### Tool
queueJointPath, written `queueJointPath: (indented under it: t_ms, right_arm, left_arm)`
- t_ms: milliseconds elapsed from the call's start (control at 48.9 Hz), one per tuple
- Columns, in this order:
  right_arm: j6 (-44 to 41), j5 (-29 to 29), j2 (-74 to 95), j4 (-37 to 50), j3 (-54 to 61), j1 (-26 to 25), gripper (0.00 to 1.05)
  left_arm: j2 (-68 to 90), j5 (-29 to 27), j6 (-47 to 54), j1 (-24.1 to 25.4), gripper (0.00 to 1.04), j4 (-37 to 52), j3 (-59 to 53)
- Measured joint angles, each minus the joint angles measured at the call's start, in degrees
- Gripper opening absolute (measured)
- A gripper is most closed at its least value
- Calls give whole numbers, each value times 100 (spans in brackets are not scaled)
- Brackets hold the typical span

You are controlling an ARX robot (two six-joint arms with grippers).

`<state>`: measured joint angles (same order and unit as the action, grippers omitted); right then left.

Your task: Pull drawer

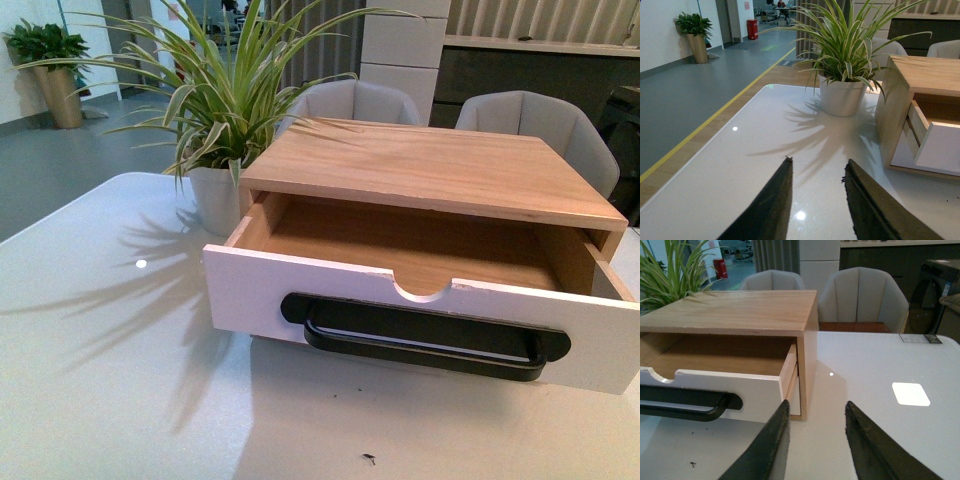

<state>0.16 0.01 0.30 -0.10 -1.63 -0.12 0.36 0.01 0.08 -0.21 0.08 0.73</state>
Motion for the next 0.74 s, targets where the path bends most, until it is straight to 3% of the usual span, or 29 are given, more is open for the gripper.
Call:
queueJointPath:
  t_ms: [307,737]
  right_arm:
    - [0,0,0,0,0,0,95]
    - [2,0,0,0,0,0,96]
  left_arm:
    - [0,0,0,0,98,0,0]
    - [0,0,4,0,97,0,0]
